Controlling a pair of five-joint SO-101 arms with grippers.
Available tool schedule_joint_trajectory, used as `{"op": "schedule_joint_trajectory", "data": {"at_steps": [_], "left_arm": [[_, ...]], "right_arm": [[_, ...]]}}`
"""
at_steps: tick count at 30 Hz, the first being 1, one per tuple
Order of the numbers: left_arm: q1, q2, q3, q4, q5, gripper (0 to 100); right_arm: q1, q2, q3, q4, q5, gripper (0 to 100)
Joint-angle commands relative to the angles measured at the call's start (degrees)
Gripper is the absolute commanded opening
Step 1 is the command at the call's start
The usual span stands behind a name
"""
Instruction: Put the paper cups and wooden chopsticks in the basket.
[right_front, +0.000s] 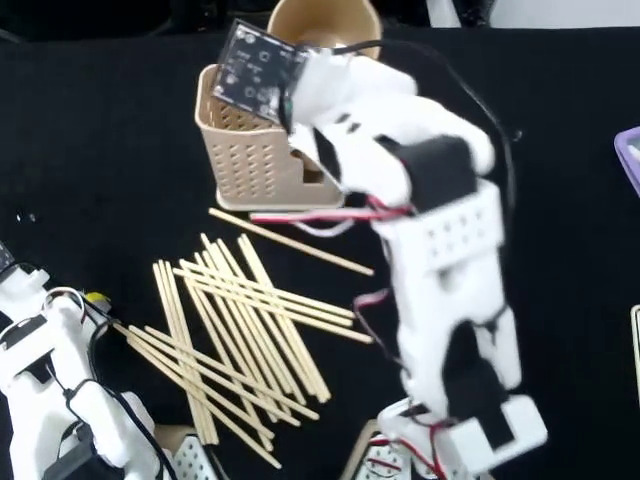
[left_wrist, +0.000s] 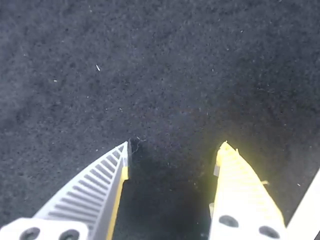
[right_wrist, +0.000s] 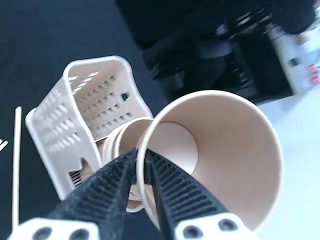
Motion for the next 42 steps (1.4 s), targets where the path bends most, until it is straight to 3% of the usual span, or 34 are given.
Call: {"op": "schedule_joint_trajectory", "data": {"at_steps": [1, 9, 14, 16, 24, 36, 42], "left_arm": [[0.5, -0.6, -0.7, -0.8, -0.5, 28], [0.5, -0.6, -0.7, -0.8, -0.5, 28], [0.5, -0.6, -0.7, -0.8, -0.5, 28], [0.5, -0.6, -0.7, -0.8, -0.5, 28], [0.5, -0.6, -0.7, -0.8, -0.5, 28], [0.5, -0.6, -0.6, -0.8, -3.2, 28], [0.5, -0.6, -0.7, -0.8, -3.2, 28]], "right_arm": [[1.2, 2.6, -2.7, 0.0, 0.4, 1.1], [1.4, 5.6, -3.1, 4.0, -1.2, 3.4], [1.5, 4.6, -6.5, 2.9, -10.0, 25.3], [1.2, 4.1, -9.5, 3.0, -11.1, 29.8], [1.4, 6.2, -14.1, 5.3, -15.6, 21.4], [4.4, 15.1, -14.0, 2.9, -27.2, 21.3], [5.5, 14.7, -10.0, 3.8, -27.3, 21.3]]}}
